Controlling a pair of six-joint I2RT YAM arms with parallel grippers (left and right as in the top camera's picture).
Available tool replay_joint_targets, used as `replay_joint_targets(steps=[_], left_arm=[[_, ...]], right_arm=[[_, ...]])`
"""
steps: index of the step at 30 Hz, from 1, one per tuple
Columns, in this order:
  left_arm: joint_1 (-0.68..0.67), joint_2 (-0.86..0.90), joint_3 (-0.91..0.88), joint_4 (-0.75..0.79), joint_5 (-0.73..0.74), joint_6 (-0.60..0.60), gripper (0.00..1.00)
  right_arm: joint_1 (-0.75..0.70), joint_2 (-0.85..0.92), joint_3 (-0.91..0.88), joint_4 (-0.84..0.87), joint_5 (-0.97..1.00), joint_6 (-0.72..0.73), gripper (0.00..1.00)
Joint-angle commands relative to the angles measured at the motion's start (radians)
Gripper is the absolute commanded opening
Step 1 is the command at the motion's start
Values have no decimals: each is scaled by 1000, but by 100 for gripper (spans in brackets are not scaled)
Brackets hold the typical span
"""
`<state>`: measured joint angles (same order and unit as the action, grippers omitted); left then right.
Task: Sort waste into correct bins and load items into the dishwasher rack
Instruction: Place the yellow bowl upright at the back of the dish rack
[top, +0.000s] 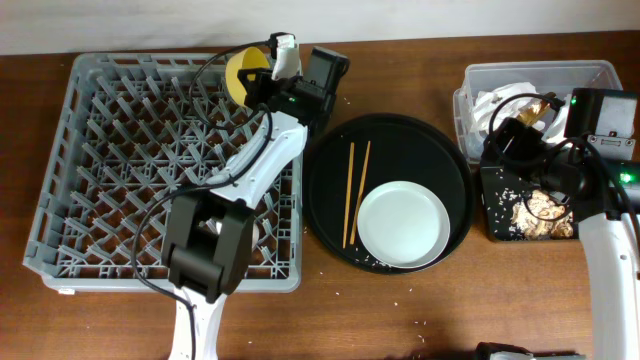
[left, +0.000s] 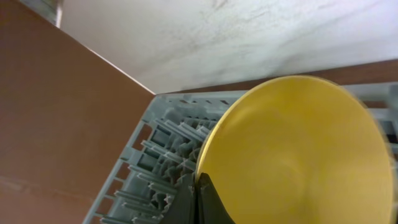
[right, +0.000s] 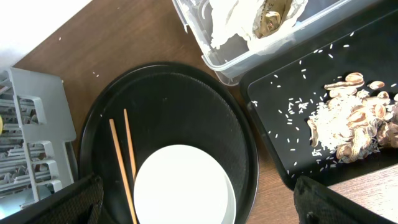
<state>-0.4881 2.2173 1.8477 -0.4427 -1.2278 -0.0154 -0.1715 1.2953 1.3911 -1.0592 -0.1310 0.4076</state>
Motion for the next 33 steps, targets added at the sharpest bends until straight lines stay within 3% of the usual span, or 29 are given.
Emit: replay_joint_targets(steps=[1,5,13,20,28,29,31,33], left_arm=[[5,61,1,25,-109,35,0],[5,63,1,63,-154,57,0],[3,63,1,272,-184,341,0],[-38,69,0,191,-101,346,0],[-63,91,1,181,-103,346,0],[-79,91,1,181,-99,346,3],[-116,91,1,188,-96,346,47],[-146,91,1,216,-96,346,67]], right_arm=[[-6,4,2,0,13,-10,98],[-6,4,2,0,12,-10,98],[-6,4,2,0,13,-10,98],[-6,4,2,0,13,-10,98],[-6,4,2,0,12,-10,99],[-6,4,2,0,13,-10,98],[-6,4,2,0,12,-10,98],[-6,4,2,0,12,-10,98]])
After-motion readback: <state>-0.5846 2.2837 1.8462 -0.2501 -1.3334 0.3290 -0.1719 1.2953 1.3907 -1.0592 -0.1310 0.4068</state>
